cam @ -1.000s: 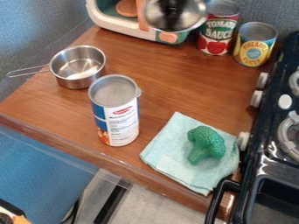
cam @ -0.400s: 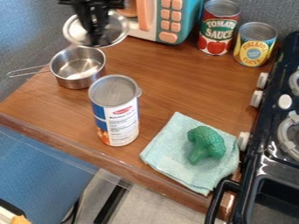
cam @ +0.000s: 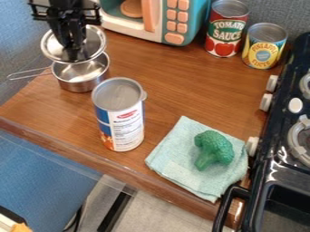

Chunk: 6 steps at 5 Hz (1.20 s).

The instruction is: Put a silver lid on the silver pot

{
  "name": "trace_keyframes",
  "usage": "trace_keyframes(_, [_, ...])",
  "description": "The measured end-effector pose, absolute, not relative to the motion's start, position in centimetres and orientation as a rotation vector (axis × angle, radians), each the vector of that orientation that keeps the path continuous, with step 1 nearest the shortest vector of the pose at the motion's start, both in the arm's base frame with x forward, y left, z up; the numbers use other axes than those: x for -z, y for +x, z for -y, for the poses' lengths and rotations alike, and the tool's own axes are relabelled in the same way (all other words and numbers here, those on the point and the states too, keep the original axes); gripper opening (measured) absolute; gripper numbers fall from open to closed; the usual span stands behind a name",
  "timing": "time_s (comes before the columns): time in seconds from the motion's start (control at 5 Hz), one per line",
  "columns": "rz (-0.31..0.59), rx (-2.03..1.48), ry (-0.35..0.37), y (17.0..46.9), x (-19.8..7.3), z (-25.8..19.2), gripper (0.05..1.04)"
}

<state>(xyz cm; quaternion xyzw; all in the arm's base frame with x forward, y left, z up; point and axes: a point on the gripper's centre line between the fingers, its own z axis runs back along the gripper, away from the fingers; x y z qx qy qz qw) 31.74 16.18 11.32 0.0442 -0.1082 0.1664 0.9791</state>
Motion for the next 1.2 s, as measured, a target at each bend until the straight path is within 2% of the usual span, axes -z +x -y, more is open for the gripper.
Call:
trace_keyframes(0.8, [0.124, -0.343, 0.05, 34.5, -6.5, -16.4, 0.28])
trace_keyframes(1.2, [0.116, -0.336, 0.062, 34.6, -6.5, -16.7, 0.28])
